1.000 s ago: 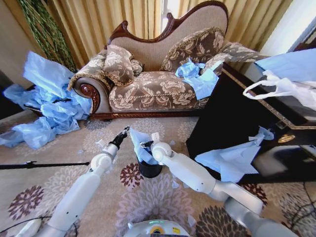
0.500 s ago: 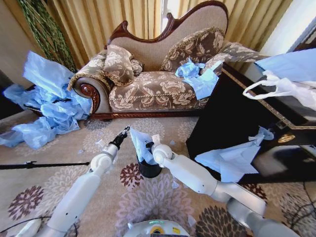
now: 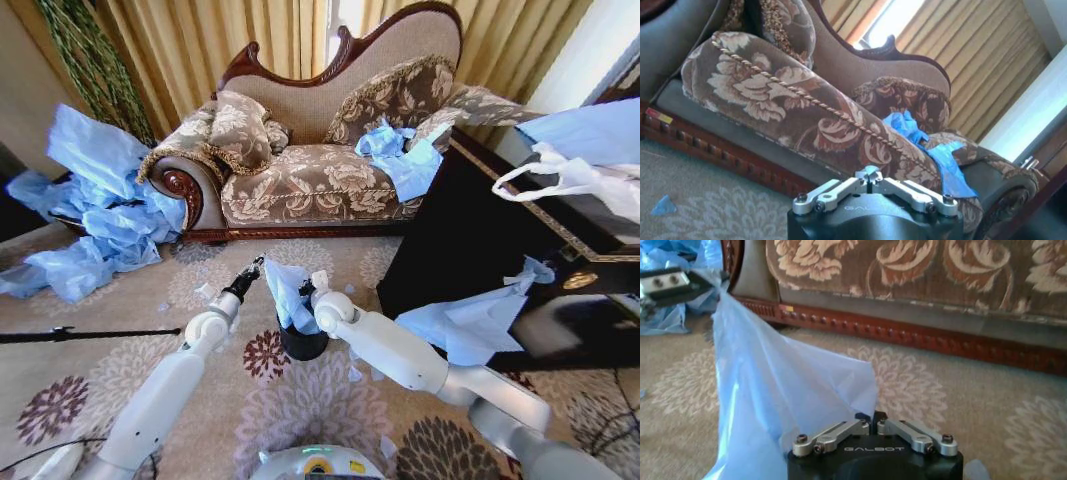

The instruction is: Place a garbage bag over the trash bin.

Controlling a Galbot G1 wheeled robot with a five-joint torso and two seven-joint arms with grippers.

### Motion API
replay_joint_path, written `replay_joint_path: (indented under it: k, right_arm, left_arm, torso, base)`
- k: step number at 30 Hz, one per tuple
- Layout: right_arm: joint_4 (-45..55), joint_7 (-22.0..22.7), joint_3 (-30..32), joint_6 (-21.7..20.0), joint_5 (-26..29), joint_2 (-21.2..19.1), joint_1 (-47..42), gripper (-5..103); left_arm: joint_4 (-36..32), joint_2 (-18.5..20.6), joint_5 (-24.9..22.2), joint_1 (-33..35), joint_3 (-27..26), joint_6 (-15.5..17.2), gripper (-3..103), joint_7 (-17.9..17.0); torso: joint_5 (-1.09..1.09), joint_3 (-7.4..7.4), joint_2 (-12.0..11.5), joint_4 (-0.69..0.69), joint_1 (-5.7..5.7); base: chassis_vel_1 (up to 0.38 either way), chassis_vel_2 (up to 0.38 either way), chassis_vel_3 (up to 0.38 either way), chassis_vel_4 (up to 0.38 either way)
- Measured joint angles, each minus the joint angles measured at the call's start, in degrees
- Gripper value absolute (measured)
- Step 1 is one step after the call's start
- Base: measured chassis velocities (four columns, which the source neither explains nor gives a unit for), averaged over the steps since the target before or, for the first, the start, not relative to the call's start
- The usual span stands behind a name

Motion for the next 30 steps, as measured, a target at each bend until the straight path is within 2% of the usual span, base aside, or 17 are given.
replay_joint_path:
  k: [4, 6, 9, 11, 12, 15, 16, 18, 20, 23, 24, 28, 29, 30]
  right_arm:
    - [1.2, 0.0, -0.2, 0.1, -0.6, -1.1, 0.9, 0]
    - [2.8, 0.2, -0.5, 0.2, -0.7, -2.4, 1.7, 0]
    - [4.7, 0.5, -1.0, 0.0, -0.3, -3.9, 2.6, 0]
    - [5.8, 0.5, -1.3, -0.1, -0.2, -4.9, 3.3, 0]
    - [5.8, 0.5, -1.3, -0.1, -0.2, -4.9, 3.3, 0]
    - [6.4, 0.2, -1.1, -0.1, -1.6, -5.9, 3.9, 0]
    - [6.4, 0.2, -1.1, -0.1, -1.6, -5.9, 3.9, 0]
    - [6.2, -0.7, -0.9, 0.1, -4.4, -6.3, 3.9, 0]
    - [5.9, -1.1, -0.9, 0.3, -5.4, -6.4, 3.9, 0]
    - [4.9, -2.2, -0.1, 0.8, -8.5, -6.5, 3.4, 0]
    - [4.9, -2.2, -0.1, 0.8, -8.5, -6.5, 3.4, 0]
    - [2.6, -3.7, 1.3, 1.2, -10.1, -6.6, 2.8, 0]
    - [2.6, -3.7, 1.3, 1.2, -10.1, -6.6, 2.8, 0]
    - [1.7, -4.0, 1.8, 1.4, -10.2, -6.5, 2.7, 0]
  left_arm:
    - [0.0, -0.1, 1.2, 0.2, 0.0, 0.5, 0, 0.0]
    - [0.0, -0.3, 2.2, 0.3, 0.0, 0.5, 11, 0.0]
    - [-0.2, -0.6, 3.1, 0.6, 0.0, 0.5, 16, 0.0]
    - [-0.7, -0.8, 4.0, 1.1, 0.0, 0.5, 26, 0.0]
    - [-0.7, -0.8, 4.0, 1.1, 0.0, 0.5, 26, 0.0]
    - [-2.3, -0.9, 4.9, 2.4, 0.0, 0.5, 44, 0.0]
    - [-2.3, -0.9, 4.9, 2.4, 0.0, 0.5, 44, 0.0]
    - [-3.6, -0.8, 5.8, 3.6, -0.1, 0.7, 54, 0.2]
    - [-4.3, -0.6, 6.2, 4.0, -0.2, 0.7, 54, 0.3]
    - [-7.0, 0.7, 7.6, 6.5, -0.9, 0.7, 71, 0.7]
    - [-7.0, 0.7, 7.6, 6.5, -0.9, 0.7, 71, 0.7]
    - [-12.1, 2.8, 8.8, 12.1, -2.2, 1.0, 92, 0.6]
    - [-12.1, 2.8, 8.8, 12.1, -2.2, 1.0, 92, 0.6]
    - [-13.8, 3.2, 9.1, 13.9, -2.5, 1.5, 97, -0.1]
  torso:
    - [0.00, 0.00, 0.0, 0.00, 0.00]
    - [0.00, 0.00, 0.0, 0.00, 0.00]
    - [0.00, 0.00, 0.0, -0.01, 0.00]
    - [0.00, 0.00, 0.0, 0.00, 0.00]
    - [0.00, 0.00, 0.0, 0.00, 0.00]
    - [0.00, 0.00, 0.0, 0.00, 0.00]
    - [0.00, 0.00, 0.0, 0.00, 0.00]
    - [0.00, 0.00, 0.0, 0.00, 0.00]
    - [0.00, 0.00, 0.0, -0.01, 0.00]
    - [0.00, 0.00, 0.0, 0.00, 0.00]
    - [0.00, 0.00, 0.0, 0.00, 0.00]
    - [0.00, 0.00, 0.0, 0.01, 0.00]
    - [0.00, 0.00, 0.0, 0.01, 0.00]
    - [0.00, 0.00, 0.0, 0.01, 0.00]
  base:
    - [0.000, 0.000, 0.000, 0.000]
    - [0.000, 0.000, 0.000, 0.000]
    - [0.000, 0.000, 0.000, 0.000]
    - [0.000, 0.000, 0.000, 0.000]
    - [0.000, 0.000, 0.000, 0.000]
    - [0.000, 0.000, 0.000, 0.000]
    - [0.000, 0.000, 0.000, 0.000]
    - [0.000, 0.000, 0.000, 0.000]
    - [0.000, 0.000, 0.000, 0.000]
    - [0.000, 0.000, 0.000, 0.000]
    - [0.000, 0.000, 0.000, 0.000]
    - [0.000, 0.000, 0.000, 0.000]
    - [0.000, 0.000, 0.000, 0.000]
    - [0.000, 0.000, 0.000, 0.000]
